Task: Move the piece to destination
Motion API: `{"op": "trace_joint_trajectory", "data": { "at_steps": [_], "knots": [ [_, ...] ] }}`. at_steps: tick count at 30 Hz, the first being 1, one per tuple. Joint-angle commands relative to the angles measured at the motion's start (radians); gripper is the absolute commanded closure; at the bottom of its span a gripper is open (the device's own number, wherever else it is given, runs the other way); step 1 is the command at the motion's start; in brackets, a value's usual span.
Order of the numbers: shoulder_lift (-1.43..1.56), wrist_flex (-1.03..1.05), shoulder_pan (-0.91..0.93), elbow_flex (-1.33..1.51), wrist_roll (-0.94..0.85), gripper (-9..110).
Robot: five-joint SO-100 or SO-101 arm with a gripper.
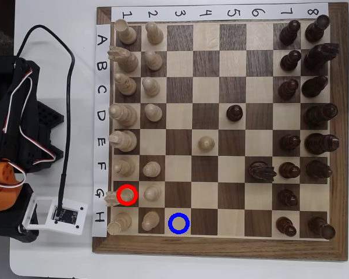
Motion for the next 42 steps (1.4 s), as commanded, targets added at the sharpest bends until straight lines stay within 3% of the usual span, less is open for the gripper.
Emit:
{"op": "trace_joint_trajectory", "data": {
  "at_steps": [1, 3, 6, 8, 25, 33, 39, 42],
  "knots": [
    [0.064, -0.031, -0.017, 0.041, -0.025, 101],
    [0.064, 0.002, -0.028, 0.035, -0.028, 101],
    [0.061, 0.060, -0.020, 0.000, 0.172, 101],
    [0.060, 0.089, -0.025, -0.034, 0.209, 101],
    [-0.265, 0.193, -0.052, -0.555, 0.342, 101],
    [-0.442, 0.256, -0.069, -0.857, 0.402, 96],
    [-0.574, 0.356, -0.084, -1.081, 0.221, 93],
    [-0.644, 0.486, -0.107, -1.201, -0.078, 85]
  ]
}}
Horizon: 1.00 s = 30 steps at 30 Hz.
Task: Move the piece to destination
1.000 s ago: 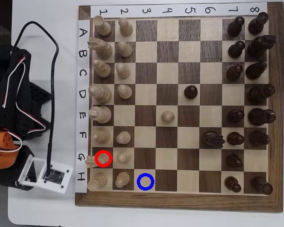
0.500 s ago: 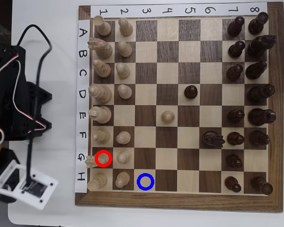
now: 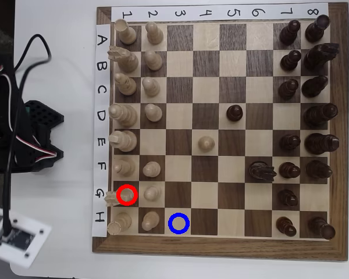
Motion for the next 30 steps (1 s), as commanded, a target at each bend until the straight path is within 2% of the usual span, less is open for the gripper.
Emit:
{"op": "trace_joint_trajectory", "data": {
  "at_steps": [1, 9, 11, 17, 21, 23, 24, 30],
  "knots": [
    [-0.072, 0.152, -0.012, -0.156, -0.265, 77],
    [-0.110, 0.178, -0.075, -0.304, -0.127, 59],
    [-0.138, 0.178, -0.075, -0.347, -0.221, 60],
    [-0.166, 0.183, -0.092, -0.387, -0.310, 65],
    [-0.210, 0.179, -0.098, -0.449, -0.436, 68],
    [-0.233, 0.179, -0.100, -0.472, -0.526, 77],
    [-0.244, 0.179, -0.089, -0.480, -0.558, 78],
    [-0.291, 0.179, -0.135, -0.560, -0.380, 83]
  ]
}}
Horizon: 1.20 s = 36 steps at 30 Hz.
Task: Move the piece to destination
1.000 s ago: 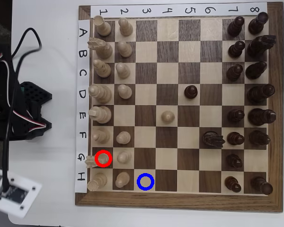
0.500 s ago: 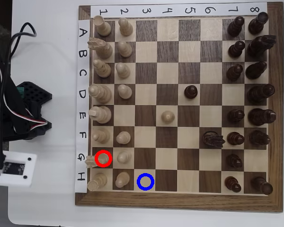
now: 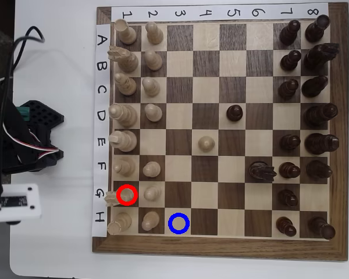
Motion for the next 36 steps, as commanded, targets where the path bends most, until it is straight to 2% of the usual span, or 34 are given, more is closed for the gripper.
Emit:
{"op": "trace_joint_trajectory", "data": {
  "at_steps": [1, 6, 11, 29, 34, 36],
  "knots": [
    [-0.029, -0.002, -0.023, -0.064, 0.083, 85],
    [-0.091, 0.000, -0.086, -0.118, 0.299, 84],
    [-0.143, 0.002, -0.147, -0.127, 0.328, 89],
    [-0.261, 0.002, -0.407, -0.143, 0.785, 89],
    [-0.218, 0.003, -0.437, -0.112, 0.873, 73],
    [-0.202, 0.003, -0.446, -0.095, 0.864, 73]
  ]
}}
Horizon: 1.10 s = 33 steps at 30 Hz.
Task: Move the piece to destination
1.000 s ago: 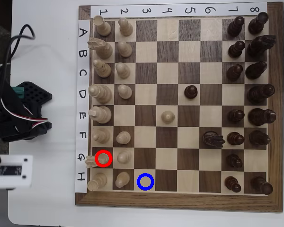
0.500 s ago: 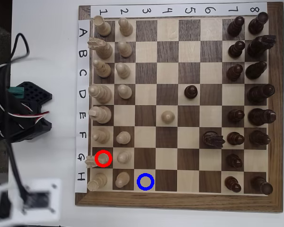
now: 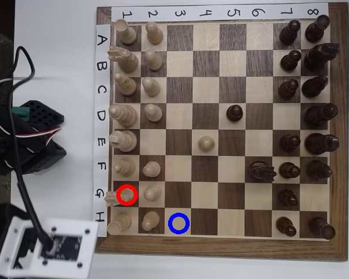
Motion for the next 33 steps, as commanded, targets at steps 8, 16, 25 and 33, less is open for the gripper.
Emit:
{"op": "trace_joint_trajectory", "data": {
  "at_steps": [8, 16, 25, 33],
  "knots": [
    [0.021, 0.006, -0.063, 0.041, 0.044, 70],
    [0.040, 0.008, -0.172, 0.101, 0.147, 69],
    [0.040, 0.008, -0.216, 0.178, 0.218, 68],
    [0.048, 0.009, -0.265, 0.249, 0.258, 65]
  ]
}}
